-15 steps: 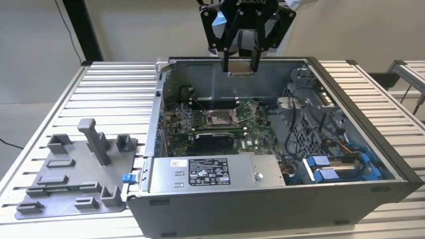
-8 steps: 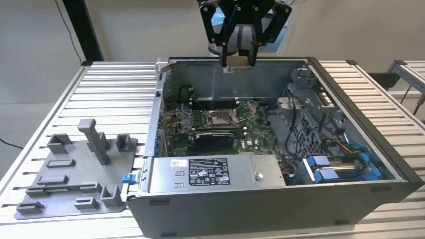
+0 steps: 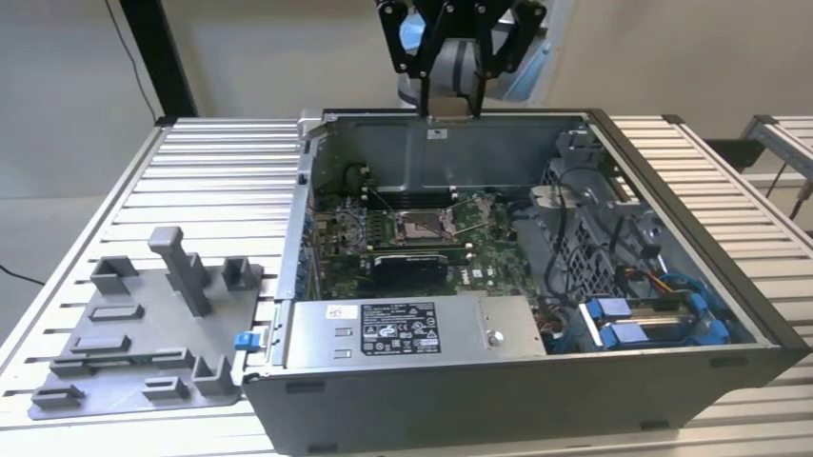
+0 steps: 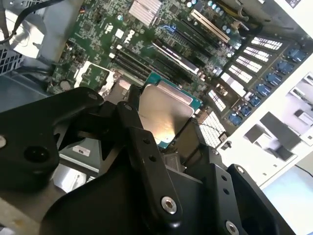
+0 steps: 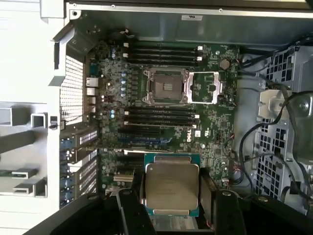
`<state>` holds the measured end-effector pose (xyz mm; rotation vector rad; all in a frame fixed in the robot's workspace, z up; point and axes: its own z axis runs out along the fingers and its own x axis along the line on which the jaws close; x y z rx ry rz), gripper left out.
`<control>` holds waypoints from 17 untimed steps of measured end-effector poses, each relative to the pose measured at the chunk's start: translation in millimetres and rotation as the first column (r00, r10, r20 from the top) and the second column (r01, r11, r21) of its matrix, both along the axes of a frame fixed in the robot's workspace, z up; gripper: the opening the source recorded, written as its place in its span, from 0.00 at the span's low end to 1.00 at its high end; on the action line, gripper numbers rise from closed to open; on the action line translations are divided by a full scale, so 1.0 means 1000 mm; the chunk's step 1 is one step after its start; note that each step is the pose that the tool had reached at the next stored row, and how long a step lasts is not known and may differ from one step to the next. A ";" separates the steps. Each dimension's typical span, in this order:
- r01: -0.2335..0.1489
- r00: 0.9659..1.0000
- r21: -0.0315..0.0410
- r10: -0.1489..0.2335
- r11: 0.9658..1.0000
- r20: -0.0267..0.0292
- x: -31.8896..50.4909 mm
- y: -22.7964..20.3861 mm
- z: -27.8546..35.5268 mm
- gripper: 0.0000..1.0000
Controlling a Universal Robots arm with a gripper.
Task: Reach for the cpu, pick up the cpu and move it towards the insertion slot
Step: 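Pick up the cpu and move it towards the insertion slot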
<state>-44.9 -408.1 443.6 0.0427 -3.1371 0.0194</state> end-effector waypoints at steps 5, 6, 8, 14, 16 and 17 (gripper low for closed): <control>0.000 1.000 0.000 0.000 1.000 0.001 -0.0087 0.0088 -0.0019 0.00; 0.000 1.000 0.000 0.000 1.000 0.001 -0.0101 0.0105 -0.0022 0.00; 0.000 1.000 0.000 0.000 1.000 0.001 -0.0117 0.0131 -0.0028 0.00; 0.000 1.000 0.000 0.000 1.000 0.002 -0.0158 0.0194 -0.0045 0.00; 0.000 1.000 0.000 0.000 1.000 0.002 -0.0181 0.0224 -0.0051 0.00; 0.000 1.000 0.000 0.000 1.000 0.002 -0.0195 0.0239 -0.0054 0.00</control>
